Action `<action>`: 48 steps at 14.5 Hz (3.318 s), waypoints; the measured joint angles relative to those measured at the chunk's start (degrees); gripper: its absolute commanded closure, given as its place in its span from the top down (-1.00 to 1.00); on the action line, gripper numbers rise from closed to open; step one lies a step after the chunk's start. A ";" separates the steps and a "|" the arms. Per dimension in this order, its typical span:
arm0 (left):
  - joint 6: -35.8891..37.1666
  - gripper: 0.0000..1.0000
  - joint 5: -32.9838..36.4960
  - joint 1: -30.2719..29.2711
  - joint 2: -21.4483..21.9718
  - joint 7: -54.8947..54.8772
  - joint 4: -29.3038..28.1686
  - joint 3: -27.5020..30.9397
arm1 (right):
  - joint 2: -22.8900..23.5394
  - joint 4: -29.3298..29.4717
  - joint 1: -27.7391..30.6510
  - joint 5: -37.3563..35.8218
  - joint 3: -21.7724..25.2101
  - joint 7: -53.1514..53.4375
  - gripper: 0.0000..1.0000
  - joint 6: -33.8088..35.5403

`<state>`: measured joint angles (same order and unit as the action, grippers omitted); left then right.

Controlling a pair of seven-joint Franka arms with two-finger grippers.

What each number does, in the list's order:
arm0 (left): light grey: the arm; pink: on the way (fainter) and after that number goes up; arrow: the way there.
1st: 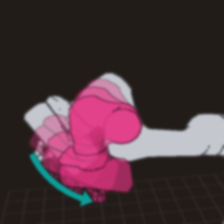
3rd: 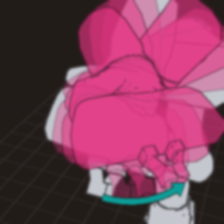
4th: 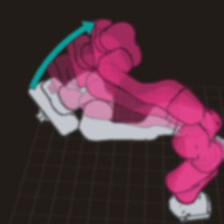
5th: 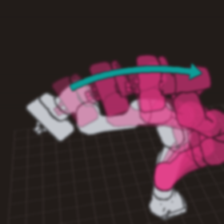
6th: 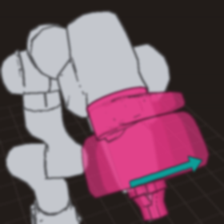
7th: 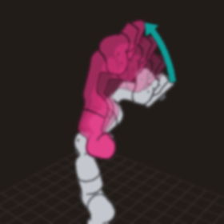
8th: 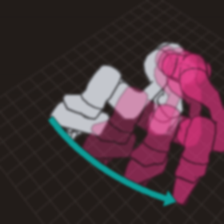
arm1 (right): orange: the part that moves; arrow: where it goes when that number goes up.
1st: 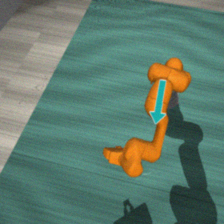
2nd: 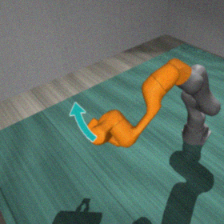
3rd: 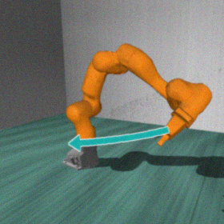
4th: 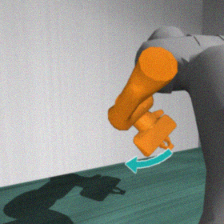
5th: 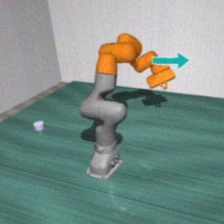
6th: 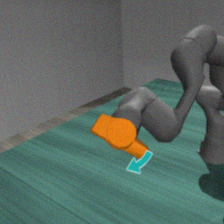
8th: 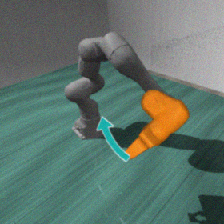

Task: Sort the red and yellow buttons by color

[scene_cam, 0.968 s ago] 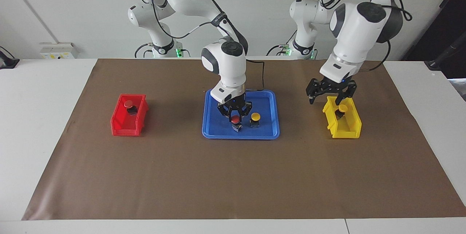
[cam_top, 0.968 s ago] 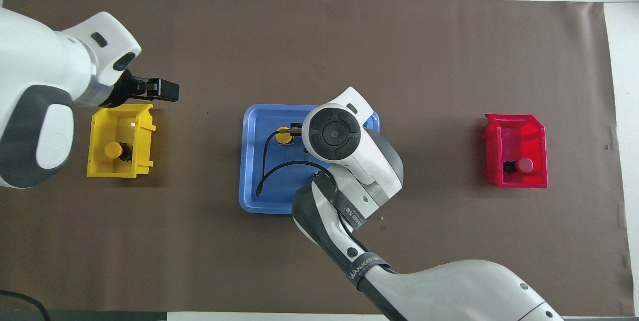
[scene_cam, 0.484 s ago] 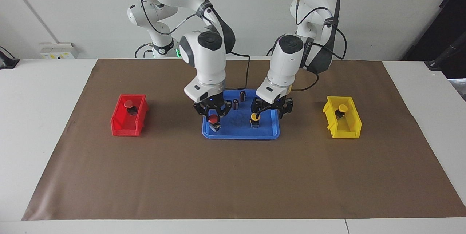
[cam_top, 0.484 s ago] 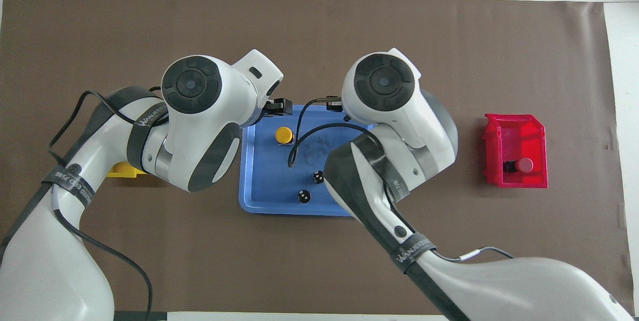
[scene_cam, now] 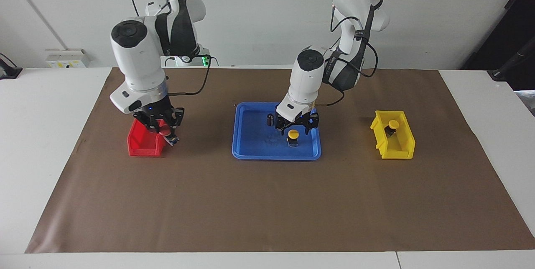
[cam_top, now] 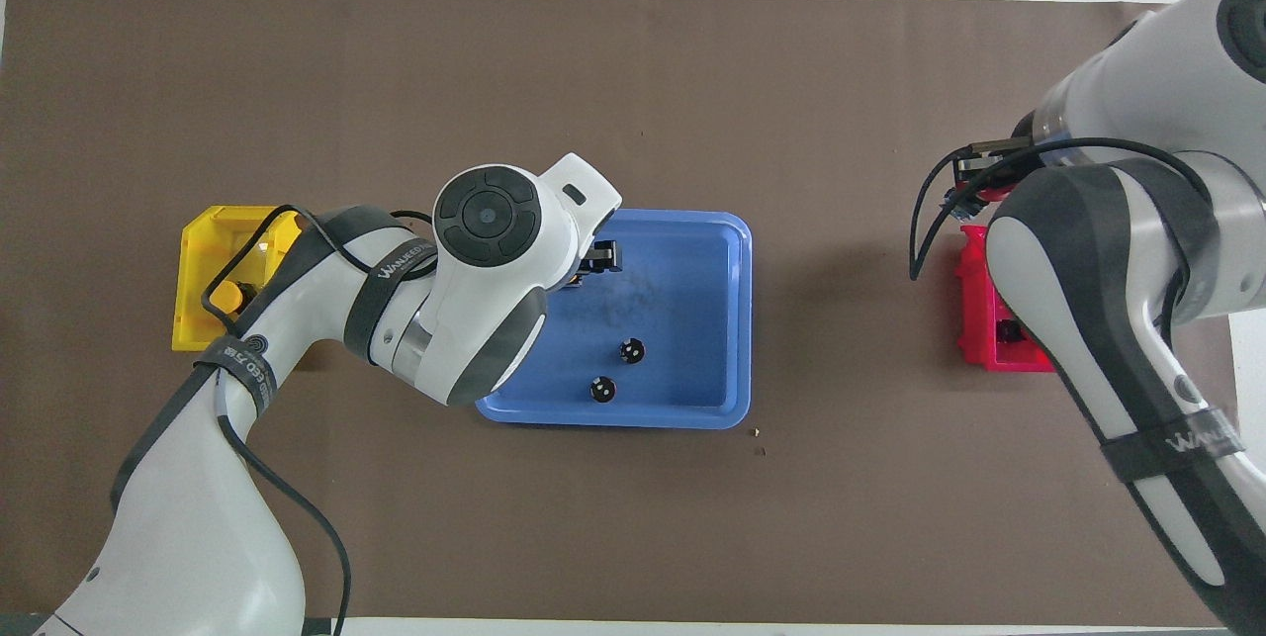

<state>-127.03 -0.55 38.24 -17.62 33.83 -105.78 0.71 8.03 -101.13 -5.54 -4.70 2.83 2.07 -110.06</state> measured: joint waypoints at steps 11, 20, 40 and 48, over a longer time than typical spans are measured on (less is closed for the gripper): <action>-2.03 -0.97 0.28 0.00 -0.52 2.52 -0.37 0.12 | -4.72 -17.65 8.45 2.68 -0.14 -14.30 -0.72 -14.22; 17.84 -0.97 1.68 -5.79 3.47 -5.40 11.73 3.58 | -6.22 -27.57 8.44 2.69 -0.41 -14.75 -0.72 -28.06; 5.87 -0.97 1.67 -31.67 13.21 -40.49 -6.26 3.74 | -11.40 4.39 9.04 2.75 -0.02 -14.67 0.99 21.01; -2.03 -0.90 1.67 -32.14 13.18 -40.53 -14.24 3.75 | -11.28 6.57 12.44 2.81 -0.80 -11.97 0.99 22.59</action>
<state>-129.05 1.12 6.10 -4.44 -6.71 -120.02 4.46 -3.25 -94.56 6.90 -1.89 2.04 -9.90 -87.47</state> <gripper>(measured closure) 0.586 0.000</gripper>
